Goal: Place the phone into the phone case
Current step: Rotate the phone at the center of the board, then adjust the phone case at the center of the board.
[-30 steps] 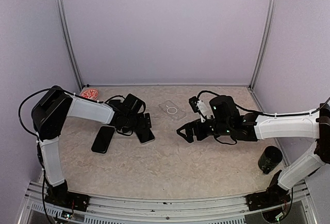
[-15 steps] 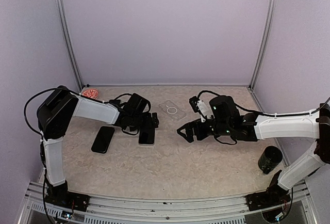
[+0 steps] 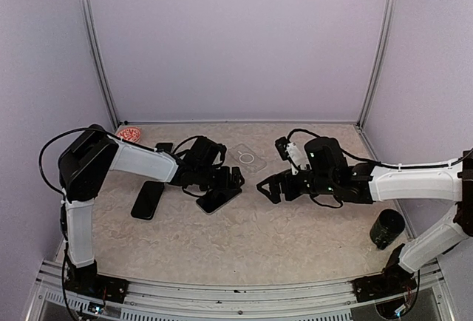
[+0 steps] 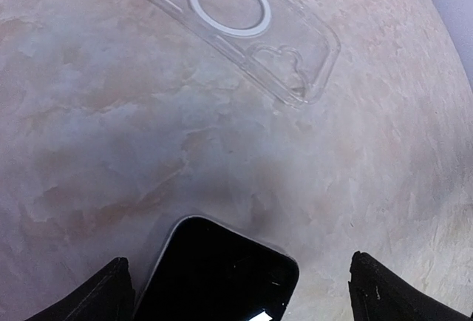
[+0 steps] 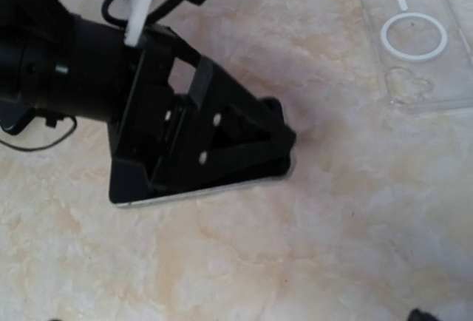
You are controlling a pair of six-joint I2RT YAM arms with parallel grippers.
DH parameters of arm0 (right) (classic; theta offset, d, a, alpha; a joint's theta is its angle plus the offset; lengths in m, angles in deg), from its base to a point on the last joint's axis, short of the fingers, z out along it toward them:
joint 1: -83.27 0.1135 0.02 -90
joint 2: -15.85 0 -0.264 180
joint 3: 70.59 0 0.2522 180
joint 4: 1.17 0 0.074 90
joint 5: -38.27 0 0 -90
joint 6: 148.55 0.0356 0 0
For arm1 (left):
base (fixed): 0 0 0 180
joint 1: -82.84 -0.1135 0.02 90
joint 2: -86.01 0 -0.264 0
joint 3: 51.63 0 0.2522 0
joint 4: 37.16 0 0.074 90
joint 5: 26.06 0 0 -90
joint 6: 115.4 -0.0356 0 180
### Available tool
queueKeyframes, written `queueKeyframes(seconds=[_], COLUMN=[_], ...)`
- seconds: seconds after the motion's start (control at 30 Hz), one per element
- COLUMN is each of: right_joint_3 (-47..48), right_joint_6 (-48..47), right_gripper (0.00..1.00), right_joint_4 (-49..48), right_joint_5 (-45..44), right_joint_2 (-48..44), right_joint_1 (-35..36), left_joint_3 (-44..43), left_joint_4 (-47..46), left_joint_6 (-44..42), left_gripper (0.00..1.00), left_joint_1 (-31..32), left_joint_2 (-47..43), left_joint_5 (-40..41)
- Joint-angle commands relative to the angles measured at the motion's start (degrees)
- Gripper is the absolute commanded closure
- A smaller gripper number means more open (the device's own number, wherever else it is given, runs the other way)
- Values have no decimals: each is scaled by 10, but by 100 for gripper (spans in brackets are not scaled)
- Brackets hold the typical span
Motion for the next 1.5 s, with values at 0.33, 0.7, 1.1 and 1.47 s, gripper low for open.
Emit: queueKeyframes(seconds=[0.33,0.7,1.1,1.47], right_joint_3=[-51,-63,-50,49], right_joint_6=[-7,-2,-2,-11], right_gripper=[0,0,0,0], right_joint_4=[-36,-38,-18,43], right_joint_5=[-30,-35,-53,-126], right_joint_2=[-101,-114,-89,18], right_joint_1=[-15,-21,-30,-56], left_joint_3=[-25,-14,111,229], left_joint_4=[-36,-71,-168,-187], left_joint_6=[-38,-45,17,27], left_gripper=[1,1,1,1], left_joint_1=[33,42,-2,0], left_joint_2=[33,26,-162,-256], left_joint_5=[-127,-152,-20,-5])
